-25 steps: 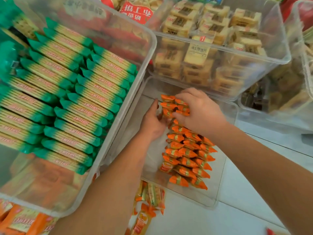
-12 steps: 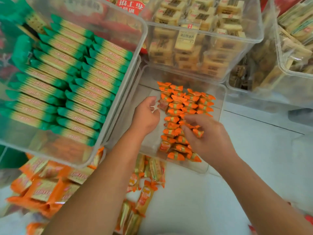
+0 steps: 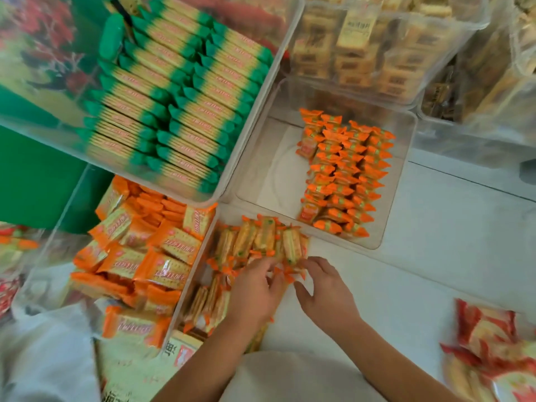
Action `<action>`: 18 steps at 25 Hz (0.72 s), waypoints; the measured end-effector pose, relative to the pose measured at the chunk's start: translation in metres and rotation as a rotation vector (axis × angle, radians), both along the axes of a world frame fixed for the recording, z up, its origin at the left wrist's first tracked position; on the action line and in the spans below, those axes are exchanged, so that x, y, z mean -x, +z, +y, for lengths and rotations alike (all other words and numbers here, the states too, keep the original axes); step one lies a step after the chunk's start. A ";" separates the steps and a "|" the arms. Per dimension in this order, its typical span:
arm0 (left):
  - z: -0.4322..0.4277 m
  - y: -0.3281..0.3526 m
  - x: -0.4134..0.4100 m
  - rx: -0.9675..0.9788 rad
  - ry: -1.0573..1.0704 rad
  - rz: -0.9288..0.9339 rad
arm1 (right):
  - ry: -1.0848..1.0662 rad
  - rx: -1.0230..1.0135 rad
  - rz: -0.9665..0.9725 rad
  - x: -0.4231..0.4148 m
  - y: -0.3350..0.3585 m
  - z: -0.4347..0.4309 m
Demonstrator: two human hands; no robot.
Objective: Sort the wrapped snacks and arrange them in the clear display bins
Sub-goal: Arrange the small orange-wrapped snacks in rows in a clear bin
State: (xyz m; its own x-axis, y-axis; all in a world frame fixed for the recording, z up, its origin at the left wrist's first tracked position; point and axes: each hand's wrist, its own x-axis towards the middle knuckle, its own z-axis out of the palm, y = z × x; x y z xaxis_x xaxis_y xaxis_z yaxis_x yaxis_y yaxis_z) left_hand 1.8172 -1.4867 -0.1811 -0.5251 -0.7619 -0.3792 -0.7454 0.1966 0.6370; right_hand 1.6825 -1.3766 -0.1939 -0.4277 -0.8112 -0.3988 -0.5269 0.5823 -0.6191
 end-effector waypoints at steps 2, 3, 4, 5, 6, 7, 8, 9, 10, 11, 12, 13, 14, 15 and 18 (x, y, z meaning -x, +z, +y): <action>-0.001 -0.008 0.022 0.042 -0.055 -0.085 | -0.070 -0.020 -0.067 0.006 -0.008 -0.007; -0.003 -0.010 0.035 0.032 -0.041 -0.121 | -0.122 -0.040 -0.167 0.010 -0.008 -0.010; -0.006 -0.011 0.047 0.010 -0.010 -0.153 | -0.168 -0.067 -0.288 0.015 -0.005 -0.014; -0.009 -0.014 0.056 -0.016 0.026 -0.172 | -0.207 -0.092 -0.397 0.021 0.000 -0.017; -0.010 -0.014 0.061 -0.050 0.067 -0.166 | -0.245 -0.111 -0.474 0.026 0.005 -0.019; -0.010 -0.015 0.062 -0.091 0.105 -0.142 | -0.285 -0.120 -0.524 0.031 0.010 -0.020; -0.009 -0.012 0.060 -0.135 0.137 -0.106 | -0.322 -0.114 -0.552 0.035 0.016 -0.020; -0.006 -0.008 0.054 -0.193 0.174 -0.062 | -0.352 -0.096 -0.565 0.038 0.024 -0.019; -0.004 0.001 0.047 -0.282 0.232 -0.003 | -0.375 -0.076 -0.568 0.038 0.034 -0.016; -0.002 0.012 0.038 -0.403 0.312 0.072 | -0.405 -0.055 -0.583 0.038 0.043 -0.014; -0.001 0.022 0.030 -0.552 0.399 0.157 | -0.445 -0.021 -0.626 0.037 0.052 -0.011; -0.002 0.034 0.022 -0.718 0.481 0.236 | -0.485 0.014 -0.699 0.037 0.060 -0.010; -0.004 0.047 0.015 -0.889 0.540 0.309 | -0.510 0.049 -0.788 0.037 0.069 -0.009; -0.006 0.060 0.009 -1.038 0.558 0.378 | -0.502 0.086 -0.861 0.038 0.077 -0.010; -0.012 0.084 0.008 -1.181 0.424 0.506 | -0.440 0.205 -0.887 0.045 0.101 -0.017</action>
State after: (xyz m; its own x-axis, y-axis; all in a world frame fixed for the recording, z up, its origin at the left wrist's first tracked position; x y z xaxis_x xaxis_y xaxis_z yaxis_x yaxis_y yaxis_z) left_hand 1.8089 -1.4984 -0.0974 -0.6086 -0.2548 -0.7514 -0.2468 -0.8393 0.4845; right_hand 1.6375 -1.3932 -0.0930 -0.3221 -0.7414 -0.5887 0.4081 0.4523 -0.7930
